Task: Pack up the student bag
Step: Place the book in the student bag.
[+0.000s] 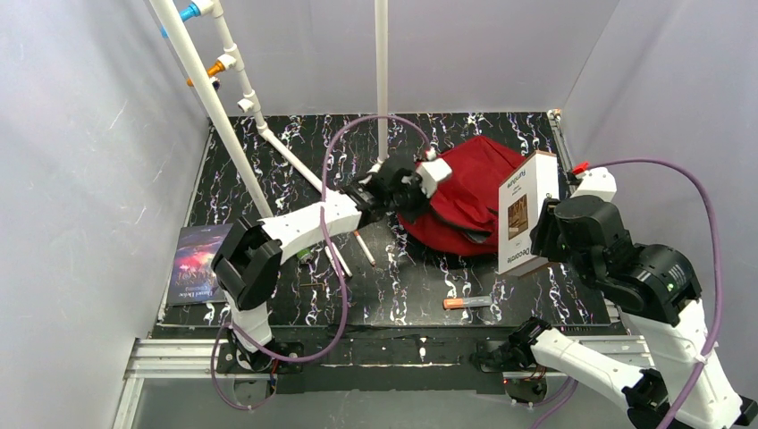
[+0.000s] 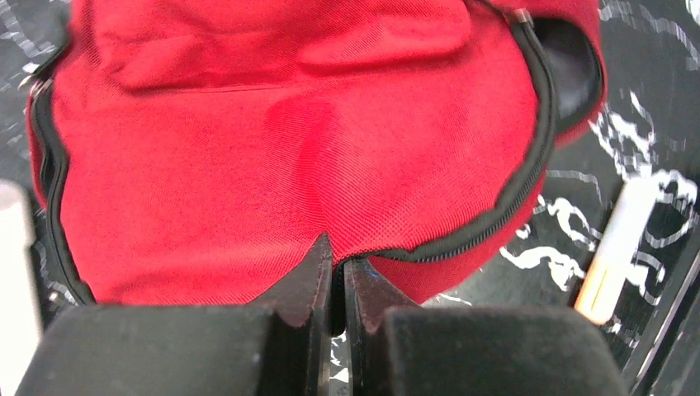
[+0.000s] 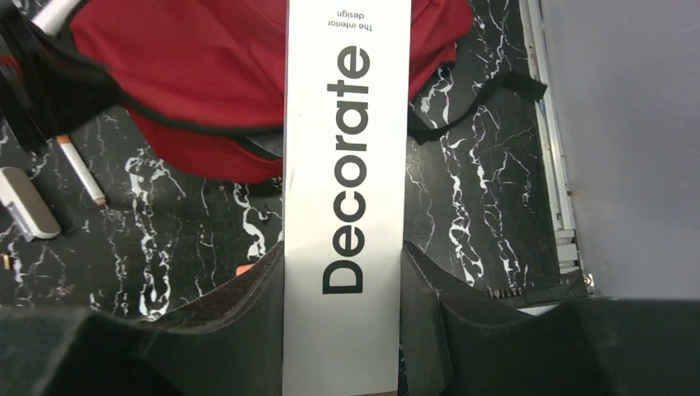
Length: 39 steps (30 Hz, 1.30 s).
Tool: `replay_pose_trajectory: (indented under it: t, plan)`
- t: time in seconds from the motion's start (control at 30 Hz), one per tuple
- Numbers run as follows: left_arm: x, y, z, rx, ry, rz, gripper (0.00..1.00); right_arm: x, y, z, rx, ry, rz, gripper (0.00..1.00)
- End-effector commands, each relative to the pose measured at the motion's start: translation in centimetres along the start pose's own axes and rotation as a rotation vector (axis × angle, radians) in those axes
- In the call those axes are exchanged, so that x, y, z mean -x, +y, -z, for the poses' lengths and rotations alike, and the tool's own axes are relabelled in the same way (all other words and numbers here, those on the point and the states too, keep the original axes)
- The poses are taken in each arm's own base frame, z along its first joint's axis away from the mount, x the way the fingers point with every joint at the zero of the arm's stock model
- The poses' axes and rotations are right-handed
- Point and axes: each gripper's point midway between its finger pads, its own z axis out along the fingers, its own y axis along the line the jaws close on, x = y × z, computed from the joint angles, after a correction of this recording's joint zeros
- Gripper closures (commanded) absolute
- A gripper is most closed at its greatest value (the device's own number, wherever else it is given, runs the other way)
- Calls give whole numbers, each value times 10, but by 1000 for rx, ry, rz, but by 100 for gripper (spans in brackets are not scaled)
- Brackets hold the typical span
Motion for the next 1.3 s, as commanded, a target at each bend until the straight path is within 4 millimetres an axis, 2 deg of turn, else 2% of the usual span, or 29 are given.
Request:
replay_pose_trajectory:
  t: [0.0,0.13,0.33,0.43,0.5,0.63,0.73,0.87,0.97,1.0,1.1,1.23,1.27]
  plan:
    - [60,27,32,62,-119,264,100,11,9,4,51,-48,-75,95]
    - [73,24,28,81,-159,458,100,17,20,-3,75,-65,-94,96]
    - [86,-33,-18,-266,-114,588,100,18,21,-5,62,-55,-81,96]
    - [89,-47,-29,-368,-64,609,99,11,14,0,54,-39,-76,96]
    - [96,-51,-29,-410,-75,601,94,4,7,4,45,-19,-67,96]
    - [103,-47,-24,-414,-71,528,87,-11,-2,17,75,9,-56,97]
    - [110,-40,-16,-402,-83,480,86,-15,5,29,181,-6,-75,99]
    - [117,-41,-4,-446,-112,419,83,-20,6,39,242,-24,-113,99]
    - [115,-41,-1,-473,-114,418,75,-24,11,40,282,-17,-110,99]
    - [113,-39,-2,-473,-110,423,76,-26,12,40,283,-11,-109,99]
    - [112,-25,-3,-402,-114,420,98,-33,15,39,294,18,-115,99]
    - [121,-3,-1,-276,-158,339,100,-40,28,44,356,70,-177,99]
    - [122,-4,0,-276,-157,321,100,-42,31,45,367,83,-190,99]
